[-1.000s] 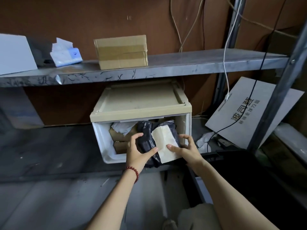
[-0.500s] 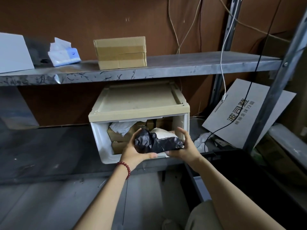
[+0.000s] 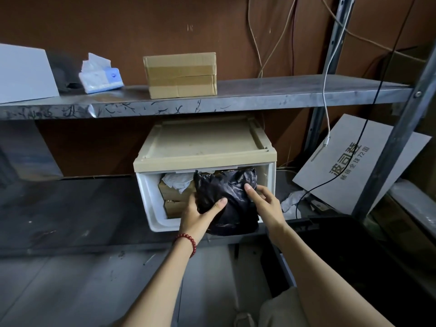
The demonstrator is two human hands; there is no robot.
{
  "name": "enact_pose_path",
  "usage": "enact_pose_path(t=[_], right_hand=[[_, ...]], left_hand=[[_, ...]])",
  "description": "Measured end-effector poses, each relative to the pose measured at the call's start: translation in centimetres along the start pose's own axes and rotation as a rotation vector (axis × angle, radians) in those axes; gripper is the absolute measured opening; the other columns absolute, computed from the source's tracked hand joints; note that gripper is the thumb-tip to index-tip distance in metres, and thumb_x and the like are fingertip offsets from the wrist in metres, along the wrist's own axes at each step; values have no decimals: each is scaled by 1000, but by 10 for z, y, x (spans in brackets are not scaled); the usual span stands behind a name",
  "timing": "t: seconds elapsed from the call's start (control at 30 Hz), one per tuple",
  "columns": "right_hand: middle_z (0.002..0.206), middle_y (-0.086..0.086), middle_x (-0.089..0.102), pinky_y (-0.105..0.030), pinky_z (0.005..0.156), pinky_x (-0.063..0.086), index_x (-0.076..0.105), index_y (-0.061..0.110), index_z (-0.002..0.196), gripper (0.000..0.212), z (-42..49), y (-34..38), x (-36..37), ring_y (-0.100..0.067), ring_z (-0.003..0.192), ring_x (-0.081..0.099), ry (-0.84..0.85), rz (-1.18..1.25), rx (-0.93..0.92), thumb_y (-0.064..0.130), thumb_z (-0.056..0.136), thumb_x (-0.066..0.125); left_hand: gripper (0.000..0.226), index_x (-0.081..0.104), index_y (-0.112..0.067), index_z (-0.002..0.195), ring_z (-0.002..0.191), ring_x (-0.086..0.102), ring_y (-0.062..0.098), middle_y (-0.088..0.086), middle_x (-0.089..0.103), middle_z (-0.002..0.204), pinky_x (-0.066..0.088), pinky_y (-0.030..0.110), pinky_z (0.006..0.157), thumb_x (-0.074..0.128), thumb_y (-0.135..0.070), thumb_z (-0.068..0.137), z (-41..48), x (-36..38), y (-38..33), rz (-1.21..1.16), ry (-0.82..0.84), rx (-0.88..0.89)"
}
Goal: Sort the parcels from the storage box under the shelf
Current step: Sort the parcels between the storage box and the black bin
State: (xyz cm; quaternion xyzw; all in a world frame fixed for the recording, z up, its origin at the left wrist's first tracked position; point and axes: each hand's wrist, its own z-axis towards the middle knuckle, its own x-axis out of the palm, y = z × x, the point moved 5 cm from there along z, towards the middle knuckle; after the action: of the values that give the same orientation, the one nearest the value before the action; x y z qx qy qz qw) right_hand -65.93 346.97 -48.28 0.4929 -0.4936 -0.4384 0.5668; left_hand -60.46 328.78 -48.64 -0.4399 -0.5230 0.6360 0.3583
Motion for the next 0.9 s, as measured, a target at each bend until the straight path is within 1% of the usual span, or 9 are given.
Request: enact_pose_path(t=[0.13,0.2,0.27,0.37,0.47,0.57,0.7,0.8,0.9], right_hand=[[99,10,74,-13,70,54,66,30,106,21,-2,-2,10,-1,89,69,105,52,53,35,85,70],[100,13,73,-11,66,52,63,35,103,22,-3,-5,9,1,87,69,145,58,81,32,84,72],[104,12,72,-16,72,55,58,35,113,38,-4,-9,7,-3,90,70,164,25,112,32,79,77],[121,1,61,-35,95,52,38,27,134,78,-3,-16,2,-15,105,65,139,6,180,28,70,84],[115,-2,63,-32,86,56,37,27,131,83,-2,-18,-4,-18,100,67,93,45,200,20,66,87],[120,-13,62,-43,95,52,37,26,134,89,0,-19,-12,-27,106,65,38,66,190,17,62,89],[119,-12,63,-45,96,51,41,27,128,83,1,-17,-20,-27,104,66,-19,70,155,15,61,89],[111,-6,68,-35,87,57,47,23,122,75,-2,-15,-38,-20,94,71,-93,55,135,18,61,90],[108,-6,71,-27,79,57,61,10,114,57,-20,-30,-64,-17,91,71,-132,37,166,16,64,88]], left_hand=[[48,48,-38,97,101,56,11,-15,59,104,42,26,86,75,-61,65,2,5,5,-41,-66,-64],[49,49,-35,100,99,56,13,-12,59,103,42,27,85,74,-61,67,5,5,8,-53,-86,-103],[57,52,-27,107,97,58,16,-7,60,105,45,28,84,75,-59,67,7,6,11,-84,-106,-164],[57,54,-22,106,86,59,11,-5,62,101,45,24,71,79,-54,65,10,6,12,-146,-131,-221],[62,55,-19,114,96,61,14,-3,64,110,47,28,83,81,-49,66,15,9,9,-136,-118,-190],[75,49,-16,130,114,57,21,1,60,125,46,38,100,79,-47,69,18,14,2,-37,-114,-114],[77,44,-16,135,123,51,22,2,55,134,41,40,104,72,-53,74,14,25,-8,125,-116,9],[95,38,-21,139,126,48,19,-2,52,137,41,35,104,77,-61,62,7,36,-14,179,-34,34],[89,40,-19,133,121,52,23,3,53,135,44,29,95,79,-58,63,-5,56,-14,328,32,27]])
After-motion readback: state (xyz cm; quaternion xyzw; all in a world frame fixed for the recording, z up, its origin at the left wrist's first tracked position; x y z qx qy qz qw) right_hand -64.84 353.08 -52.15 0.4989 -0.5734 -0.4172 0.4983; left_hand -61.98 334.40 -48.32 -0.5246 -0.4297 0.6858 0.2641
